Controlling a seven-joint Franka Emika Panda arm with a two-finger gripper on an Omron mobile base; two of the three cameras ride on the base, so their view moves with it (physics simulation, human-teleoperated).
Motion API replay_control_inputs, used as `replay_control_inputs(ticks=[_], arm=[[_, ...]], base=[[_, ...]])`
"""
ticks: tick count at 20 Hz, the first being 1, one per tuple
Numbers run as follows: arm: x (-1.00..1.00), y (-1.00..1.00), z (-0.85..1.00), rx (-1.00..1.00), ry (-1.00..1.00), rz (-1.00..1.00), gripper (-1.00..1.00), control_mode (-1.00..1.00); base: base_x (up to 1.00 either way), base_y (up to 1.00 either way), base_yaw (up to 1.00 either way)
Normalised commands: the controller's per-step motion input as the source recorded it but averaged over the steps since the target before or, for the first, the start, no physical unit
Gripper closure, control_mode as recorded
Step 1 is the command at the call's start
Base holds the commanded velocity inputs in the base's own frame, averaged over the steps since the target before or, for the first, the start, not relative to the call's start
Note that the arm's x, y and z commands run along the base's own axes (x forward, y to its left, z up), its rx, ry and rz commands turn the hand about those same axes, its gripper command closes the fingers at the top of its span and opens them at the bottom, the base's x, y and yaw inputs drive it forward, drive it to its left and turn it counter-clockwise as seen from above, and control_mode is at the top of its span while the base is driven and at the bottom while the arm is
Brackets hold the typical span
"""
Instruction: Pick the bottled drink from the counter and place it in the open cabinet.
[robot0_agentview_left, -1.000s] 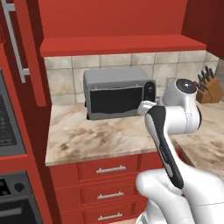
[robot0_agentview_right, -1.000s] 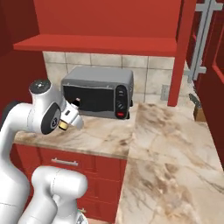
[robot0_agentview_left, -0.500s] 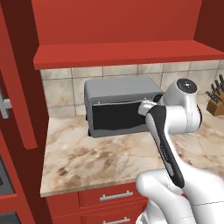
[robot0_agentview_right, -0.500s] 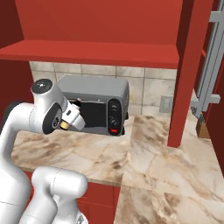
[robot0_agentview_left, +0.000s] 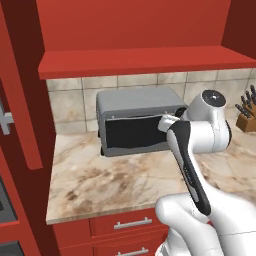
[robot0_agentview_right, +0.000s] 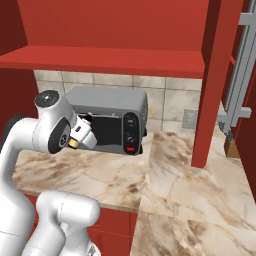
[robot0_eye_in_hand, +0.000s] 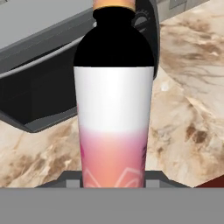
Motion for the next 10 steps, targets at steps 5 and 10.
replay_control_inputs(ticks=[5,10], arm=[[0.0,0.0,0.0,0.0,0.0,0.0,1.0,1.0],[-0.37,0.01,0.02,0.0,-0.09,0.0,1.0,-1.0]], base=[[0.0,0.0,0.0],[0.0,0.01,0.0]])
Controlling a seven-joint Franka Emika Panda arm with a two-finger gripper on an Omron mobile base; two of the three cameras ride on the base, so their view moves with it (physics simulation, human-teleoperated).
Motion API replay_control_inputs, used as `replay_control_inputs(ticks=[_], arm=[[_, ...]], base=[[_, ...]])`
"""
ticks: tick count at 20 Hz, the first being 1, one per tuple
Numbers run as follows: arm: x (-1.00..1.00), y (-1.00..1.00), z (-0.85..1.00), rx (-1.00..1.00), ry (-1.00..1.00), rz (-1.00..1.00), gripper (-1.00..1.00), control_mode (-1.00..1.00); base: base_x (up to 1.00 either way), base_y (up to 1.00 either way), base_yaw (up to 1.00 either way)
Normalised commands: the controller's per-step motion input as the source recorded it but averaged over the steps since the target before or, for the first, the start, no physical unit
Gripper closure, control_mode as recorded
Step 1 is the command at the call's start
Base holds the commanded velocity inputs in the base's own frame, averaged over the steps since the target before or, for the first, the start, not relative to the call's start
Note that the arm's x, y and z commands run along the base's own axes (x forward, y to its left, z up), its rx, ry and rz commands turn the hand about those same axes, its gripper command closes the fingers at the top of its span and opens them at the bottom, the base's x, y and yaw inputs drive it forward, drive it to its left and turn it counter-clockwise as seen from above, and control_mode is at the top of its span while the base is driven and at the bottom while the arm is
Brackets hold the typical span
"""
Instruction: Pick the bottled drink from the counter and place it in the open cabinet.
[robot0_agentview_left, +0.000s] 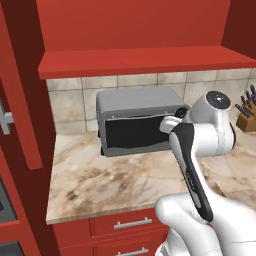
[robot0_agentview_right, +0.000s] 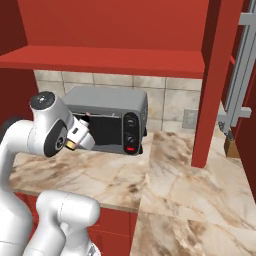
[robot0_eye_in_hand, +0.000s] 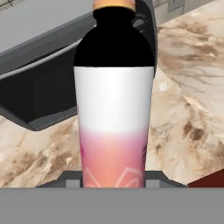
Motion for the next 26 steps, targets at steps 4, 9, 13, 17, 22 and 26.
replay_control_inputs(ticks=[4,9,13,17,22,26], arm=[[-0.48,0.0,0.19,-0.01,-0.21,-0.02,1.0,-1.0],[-0.2,-0.04,0.35,-0.02,-0.15,0.0,1.0,-1.0],[-0.5,0.0,0.78,-0.04,-0.12,0.07,1.0,-1.0],[-0.59,0.0,1.0,-0.01,-0.14,0.09,1.0,-1.0],[-0.46,0.0,0.9,0.0,-0.11,0.05,1.0,-1.0],[-0.04,0.0,0.59,-0.02,-0.02,0.0,1.0,-1.0]], base=[[0.0,0.0,0.0],[0.0,0.0,0.0],[0.0,0.0,0.0],[0.0,0.0,0.0],[0.0,0.0,0.0],[0.0,0.0,0.0]])
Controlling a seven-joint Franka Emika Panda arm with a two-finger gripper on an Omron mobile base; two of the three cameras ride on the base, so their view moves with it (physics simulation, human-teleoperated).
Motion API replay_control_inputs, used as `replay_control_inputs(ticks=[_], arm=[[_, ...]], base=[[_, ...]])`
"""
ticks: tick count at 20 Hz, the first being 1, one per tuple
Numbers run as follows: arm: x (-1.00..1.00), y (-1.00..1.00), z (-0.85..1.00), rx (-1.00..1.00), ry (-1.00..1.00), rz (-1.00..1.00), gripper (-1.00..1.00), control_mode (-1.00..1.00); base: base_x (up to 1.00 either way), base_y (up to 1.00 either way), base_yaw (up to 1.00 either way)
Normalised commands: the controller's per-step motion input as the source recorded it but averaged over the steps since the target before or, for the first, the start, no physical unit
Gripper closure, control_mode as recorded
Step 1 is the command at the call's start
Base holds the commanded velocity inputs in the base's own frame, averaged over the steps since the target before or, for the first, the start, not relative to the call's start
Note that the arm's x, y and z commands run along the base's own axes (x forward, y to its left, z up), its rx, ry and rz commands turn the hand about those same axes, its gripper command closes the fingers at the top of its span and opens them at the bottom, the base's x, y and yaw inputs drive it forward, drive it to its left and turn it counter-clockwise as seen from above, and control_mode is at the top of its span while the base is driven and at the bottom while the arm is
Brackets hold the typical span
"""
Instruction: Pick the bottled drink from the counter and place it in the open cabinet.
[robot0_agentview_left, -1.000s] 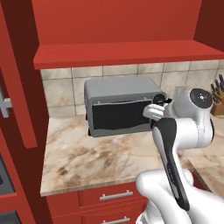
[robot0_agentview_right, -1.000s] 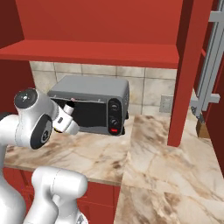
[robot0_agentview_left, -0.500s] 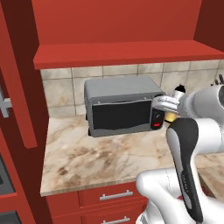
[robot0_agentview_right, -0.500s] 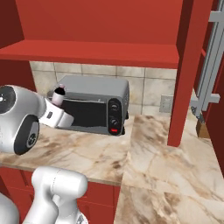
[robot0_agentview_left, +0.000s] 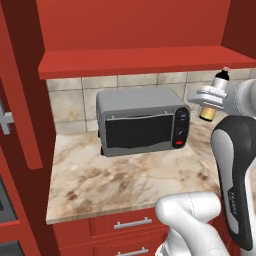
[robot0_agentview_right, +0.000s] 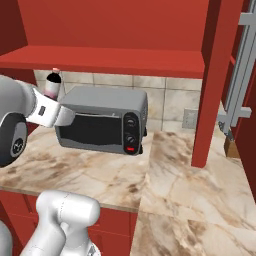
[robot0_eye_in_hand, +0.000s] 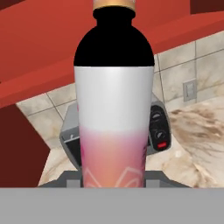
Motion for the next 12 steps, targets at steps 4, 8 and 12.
replay_control_inputs(ticks=[4,8,12], arm=[[-0.04,0.0,0.32,-0.02,-0.02,0.0,1.0,-1.0],[0.01,0.0,0.53,-0.07,-0.07,0.0,1.0,-1.0],[0.22,-0.07,0.27,-0.1,-0.03,0.02,1.0,-1.0]], base=[[0.0,0.0,0.0],[0.0,0.0,0.0],[0.0,0.0,0.0]])
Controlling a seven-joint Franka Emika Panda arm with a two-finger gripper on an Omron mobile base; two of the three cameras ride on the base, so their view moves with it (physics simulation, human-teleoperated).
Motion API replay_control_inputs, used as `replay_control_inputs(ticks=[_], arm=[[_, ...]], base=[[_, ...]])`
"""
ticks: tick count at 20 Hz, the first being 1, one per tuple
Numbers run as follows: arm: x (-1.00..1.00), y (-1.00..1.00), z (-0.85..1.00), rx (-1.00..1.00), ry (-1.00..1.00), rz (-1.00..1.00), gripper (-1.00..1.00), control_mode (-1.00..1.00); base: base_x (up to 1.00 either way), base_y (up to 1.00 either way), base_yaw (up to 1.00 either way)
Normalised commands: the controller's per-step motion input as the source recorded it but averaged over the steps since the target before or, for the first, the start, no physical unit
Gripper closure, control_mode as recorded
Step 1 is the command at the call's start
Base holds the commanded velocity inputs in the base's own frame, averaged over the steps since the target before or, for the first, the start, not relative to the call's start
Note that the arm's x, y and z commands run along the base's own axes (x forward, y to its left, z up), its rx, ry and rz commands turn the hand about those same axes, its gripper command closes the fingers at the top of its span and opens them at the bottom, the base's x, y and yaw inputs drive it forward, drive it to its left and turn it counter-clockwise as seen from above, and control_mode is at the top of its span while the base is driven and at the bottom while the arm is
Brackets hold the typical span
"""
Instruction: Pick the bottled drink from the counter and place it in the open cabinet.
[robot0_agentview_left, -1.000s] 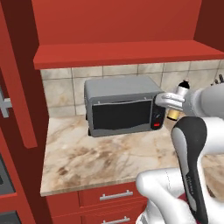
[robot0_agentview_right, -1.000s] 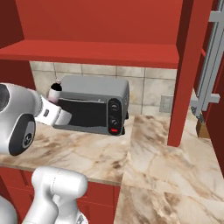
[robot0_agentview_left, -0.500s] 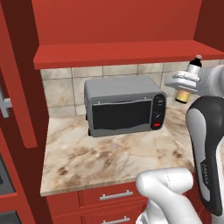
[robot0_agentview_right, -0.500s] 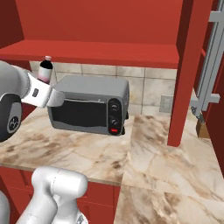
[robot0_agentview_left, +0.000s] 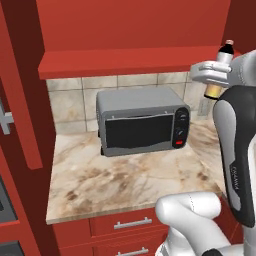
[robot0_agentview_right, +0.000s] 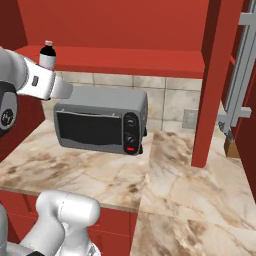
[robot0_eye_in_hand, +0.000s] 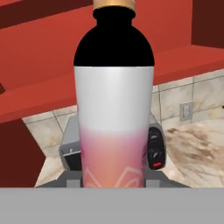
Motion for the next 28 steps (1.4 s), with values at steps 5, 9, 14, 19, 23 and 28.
replay_control_inputs(ticks=[5,9,14,19,23,28], arm=[[0.23,-0.25,0.03,-0.17,0.0,0.01,1.0,-1.0],[0.33,-0.15,0.0,-0.17,-0.01,0.03,1.0,-1.0],[0.35,0.0,0.0,-0.05,-0.08,0.08,1.0,-1.0],[0.42,-0.01,0.0,0.0,-0.02,0.01,1.0,-1.0],[0.49,0.0,0.05,0.0,0.0,0.0,1.0,-1.0],[0.4,0.0,0.16,0.0,0.0,0.0,1.0,-1.0]], base=[[0.0,0.0,0.0],[0.0,0.0,0.0],[0.0,0.0,0.0],[0.0,0.0,0.0],[0.0,0.0,0.0],[0.0,0.0,0.0]])
